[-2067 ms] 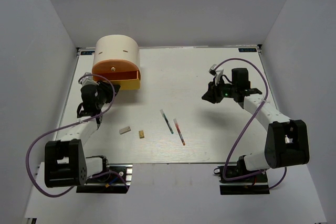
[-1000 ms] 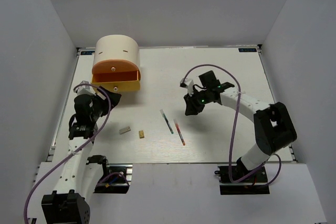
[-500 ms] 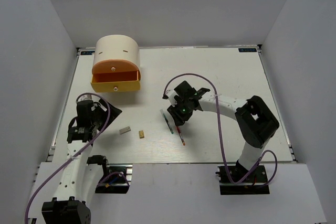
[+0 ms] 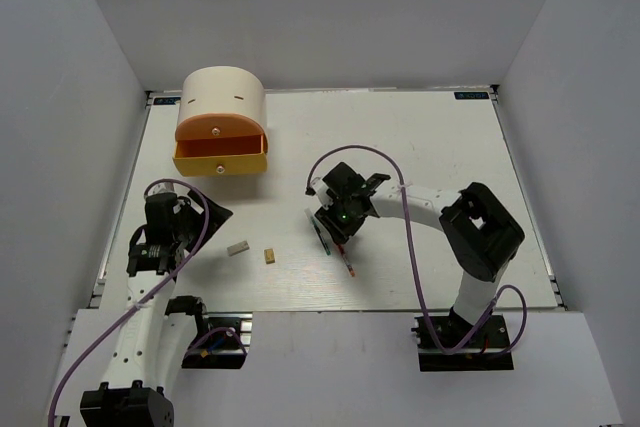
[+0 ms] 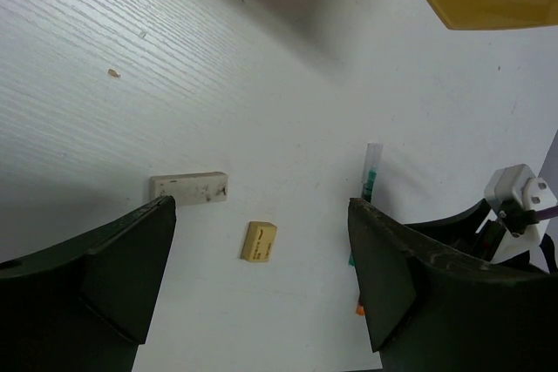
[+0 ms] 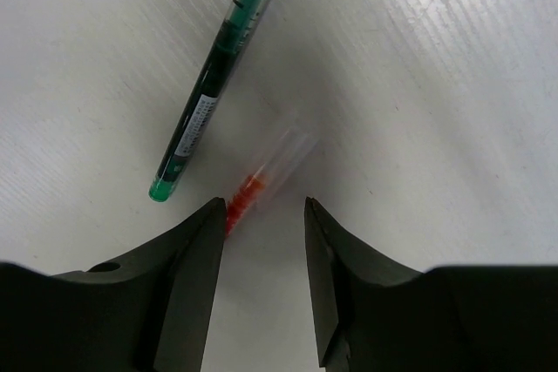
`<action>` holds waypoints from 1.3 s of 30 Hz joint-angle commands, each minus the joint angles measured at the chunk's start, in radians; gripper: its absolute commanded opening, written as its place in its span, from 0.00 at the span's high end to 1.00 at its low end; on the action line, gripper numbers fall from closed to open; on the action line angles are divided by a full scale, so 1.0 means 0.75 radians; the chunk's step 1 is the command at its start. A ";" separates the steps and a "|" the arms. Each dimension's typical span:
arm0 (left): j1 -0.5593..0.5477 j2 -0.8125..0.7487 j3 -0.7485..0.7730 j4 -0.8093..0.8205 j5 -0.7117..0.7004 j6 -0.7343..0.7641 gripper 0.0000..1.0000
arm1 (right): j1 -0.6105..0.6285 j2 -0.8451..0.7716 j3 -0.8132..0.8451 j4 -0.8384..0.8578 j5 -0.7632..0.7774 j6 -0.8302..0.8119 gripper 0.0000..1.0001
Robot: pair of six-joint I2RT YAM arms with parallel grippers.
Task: Sort the stationery into containers
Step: Pick up the pen from the center of the board.
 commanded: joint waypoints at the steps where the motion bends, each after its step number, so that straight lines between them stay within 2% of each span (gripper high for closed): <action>1: -0.005 -0.027 -0.007 -0.019 0.016 -0.001 0.10 | 0.028 0.029 0.015 -0.002 0.037 0.021 0.53; 9: -0.005 -0.027 -0.007 -0.019 0.016 -0.001 0.10 | 0.044 0.090 0.024 -0.024 0.076 0.019 0.53; 13: -0.005 -0.027 -0.019 -0.006 0.016 -0.013 0.10 | 0.034 0.094 -0.007 -0.029 0.103 0.003 0.66; 14: -0.005 -0.027 -0.031 -0.006 0.016 -0.013 0.10 | 0.030 0.092 -0.013 -0.033 0.095 -0.005 0.74; 15: -0.005 -0.027 -0.031 0.008 0.028 -0.013 0.10 | 0.032 0.082 -0.025 -0.031 0.089 -0.014 0.76; 19: -0.005 -0.027 -0.046 0.035 0.028 -0.013 0.10 | 0.019 0.027 -0.017 -0.047 0.029 -0.085 0.84; 23: -0.005 0.002 -0.058 0.047 0.055 -0.013 0.09 | -0.038 -0.024 0.079 -0.139 -0.028 -0.249 0.86; 29: -0.005 0.002 -0.082 0.088 0.067 -0.001 0.09 | -0.105 -0.123 0.354 -0.133 -0.177 -0.496 0.86; 30: -0.005 0.002 -0.082 0.088 0.067 -0.001 0.09 | -0.105 -0.115 0.486 -0.133 -0.252 -0.515 0.86; 32: -0.005 -0.010 -0.095 0.100 0.067 -0.001 0.09 | -0.103 -0.068 0.594 -0.137 -0.310 -0.503 0.86; 35: -0.005 -0.010 -0.095 0.100 0.079 -0.001 0.09 | -0.093 0.047 0.878 -0.151 -0.404 -0.456 0.86; 36: -0.005 -0.010 -0.095 0.100 0.079 -0.001 0.09 | -0.085 0.096 1.044 -0.149 -0.427 -0.447 0.86; 39: -0.005 -0.025 -0.095 0.100 0.079 -0.001 0.09 | -0.071 0.194 1.250 -0.100 -0.507 -0.431 0.86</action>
